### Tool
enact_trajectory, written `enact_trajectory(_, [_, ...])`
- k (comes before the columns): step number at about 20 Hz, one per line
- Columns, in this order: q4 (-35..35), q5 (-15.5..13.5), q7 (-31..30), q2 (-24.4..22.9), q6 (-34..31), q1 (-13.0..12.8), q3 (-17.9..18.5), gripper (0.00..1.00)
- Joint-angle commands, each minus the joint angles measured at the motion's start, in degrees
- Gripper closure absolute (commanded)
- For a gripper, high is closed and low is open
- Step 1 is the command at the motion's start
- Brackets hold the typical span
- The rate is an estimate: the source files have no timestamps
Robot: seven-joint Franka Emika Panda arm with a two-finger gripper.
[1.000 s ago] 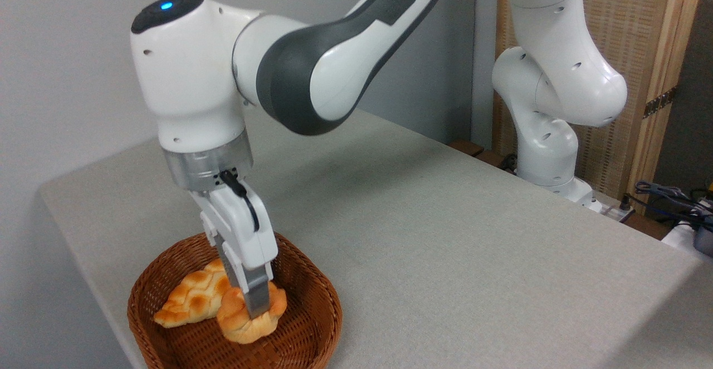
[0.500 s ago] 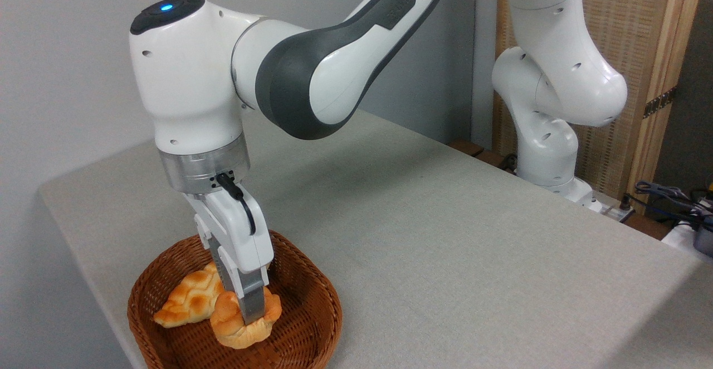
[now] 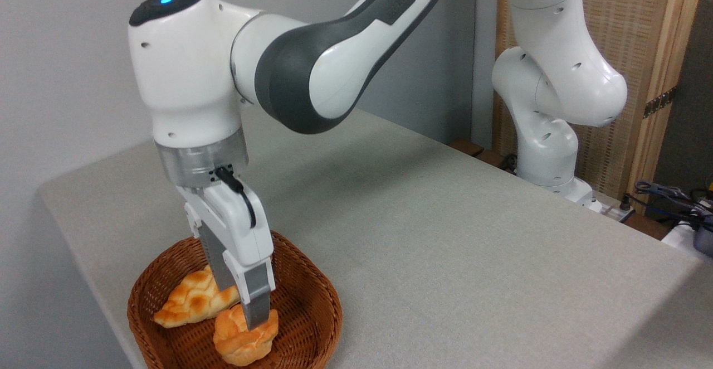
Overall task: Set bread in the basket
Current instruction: 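Open the gripper and raise it away from the basket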
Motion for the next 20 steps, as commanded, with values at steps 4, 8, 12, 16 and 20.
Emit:
enact_trajectory(4, [-0.59,-2.79,-2.68,-11.23,-14.03,2.66,-3.23,0.0])
enact_trajectory(8, [-0.95,-3.24,-2.68,-16.17,-20.98,2.22,-2.97,0.0])
enact_trajectory(12, [-1.03,-2.98,-2.67,-17.23,-23.99,-1.03,-0.86,0.0])
enact_trajectory(16, [-0.95,-2.28,-2.06,-17.23,-22.76,-1.12,-0.68,0.0])
enact_trajectory(20, [-0.86,0.71,-2.5,-17.23,-22.14,-1.12,-0.51,0.0])
